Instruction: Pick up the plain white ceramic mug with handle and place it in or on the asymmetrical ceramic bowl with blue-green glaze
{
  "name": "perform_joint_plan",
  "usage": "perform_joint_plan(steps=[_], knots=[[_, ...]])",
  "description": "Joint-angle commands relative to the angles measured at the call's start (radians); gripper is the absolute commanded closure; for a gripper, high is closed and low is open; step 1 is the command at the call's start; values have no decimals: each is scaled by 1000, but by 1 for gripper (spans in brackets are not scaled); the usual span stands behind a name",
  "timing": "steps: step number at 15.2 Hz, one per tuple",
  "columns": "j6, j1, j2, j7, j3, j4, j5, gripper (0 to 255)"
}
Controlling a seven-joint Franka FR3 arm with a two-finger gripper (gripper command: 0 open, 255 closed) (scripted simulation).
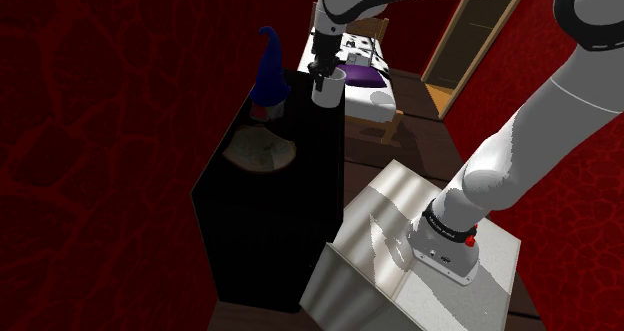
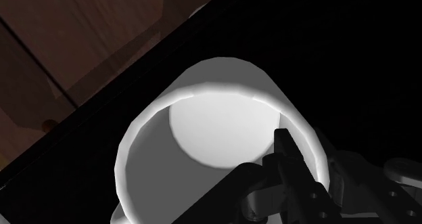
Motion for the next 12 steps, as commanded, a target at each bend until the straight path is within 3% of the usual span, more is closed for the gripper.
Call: perform_joint_plan(steps=[1,10,12], knots=[[-29,0,-7,-1,0,23,0,255],[-148,0,-31,-3,-1,116,2,255],[-153,22,-36,43,25,116,8,255]])
